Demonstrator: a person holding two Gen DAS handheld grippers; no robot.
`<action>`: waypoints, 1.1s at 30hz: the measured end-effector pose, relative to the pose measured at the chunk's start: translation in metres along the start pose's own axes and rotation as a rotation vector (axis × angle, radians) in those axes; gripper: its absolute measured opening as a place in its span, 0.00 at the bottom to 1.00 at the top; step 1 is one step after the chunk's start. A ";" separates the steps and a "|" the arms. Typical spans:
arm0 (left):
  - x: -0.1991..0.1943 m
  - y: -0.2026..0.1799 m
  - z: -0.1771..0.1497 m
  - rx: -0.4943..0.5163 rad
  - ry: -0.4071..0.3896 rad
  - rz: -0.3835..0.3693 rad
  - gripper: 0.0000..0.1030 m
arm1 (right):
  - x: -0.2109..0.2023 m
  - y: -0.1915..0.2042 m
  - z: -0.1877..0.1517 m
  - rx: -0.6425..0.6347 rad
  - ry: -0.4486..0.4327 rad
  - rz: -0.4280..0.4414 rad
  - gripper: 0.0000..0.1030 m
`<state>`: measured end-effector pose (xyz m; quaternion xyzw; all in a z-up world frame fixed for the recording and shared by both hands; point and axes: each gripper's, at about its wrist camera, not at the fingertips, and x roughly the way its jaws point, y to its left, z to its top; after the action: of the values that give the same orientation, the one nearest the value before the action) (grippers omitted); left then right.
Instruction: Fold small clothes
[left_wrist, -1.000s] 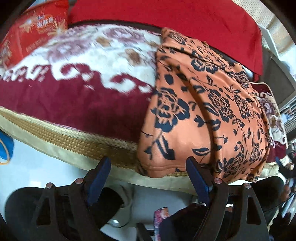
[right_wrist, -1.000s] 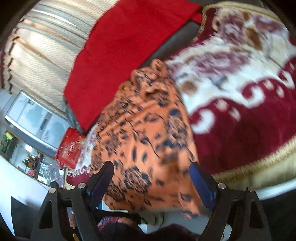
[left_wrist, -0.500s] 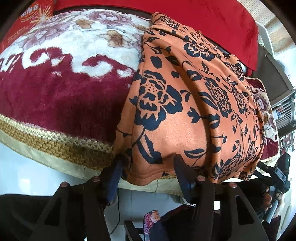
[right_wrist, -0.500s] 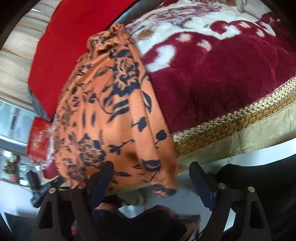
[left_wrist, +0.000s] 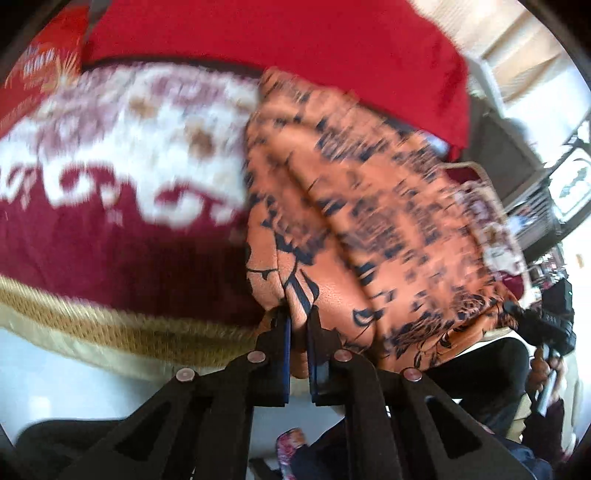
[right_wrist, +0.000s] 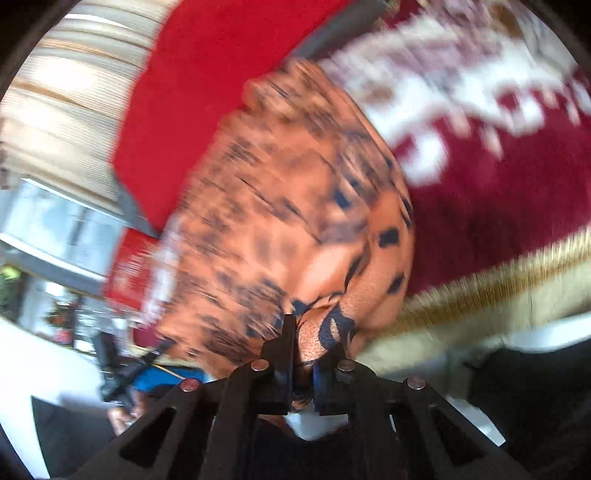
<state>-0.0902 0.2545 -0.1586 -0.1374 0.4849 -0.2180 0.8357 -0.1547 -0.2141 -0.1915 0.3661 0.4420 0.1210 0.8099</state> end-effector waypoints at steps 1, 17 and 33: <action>-0.009 -0.001 0.004 0.005 -0.025 -0.011 0.07 | -0.012 0.008 0.007 -0.020 -0.034 0.015 0.07; -0.039 0.017 0.003 -0.102 -0.041 -0.110 0.05 | -0.032 -0.008 0.028 0.068 -0.108 0.062 0.07; 0.002 0.016 0.283 -0.108 -0.223 -0.066 0.02 | 0.021 0.045 0.256 0.059 -0.312 0.095 0.06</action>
<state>0.1608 0.2726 -0.0275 -0.2215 0.3954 -0.2025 0.8681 0.0693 -0.2963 -0.0855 0.4245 0.2962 0.0880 0.8511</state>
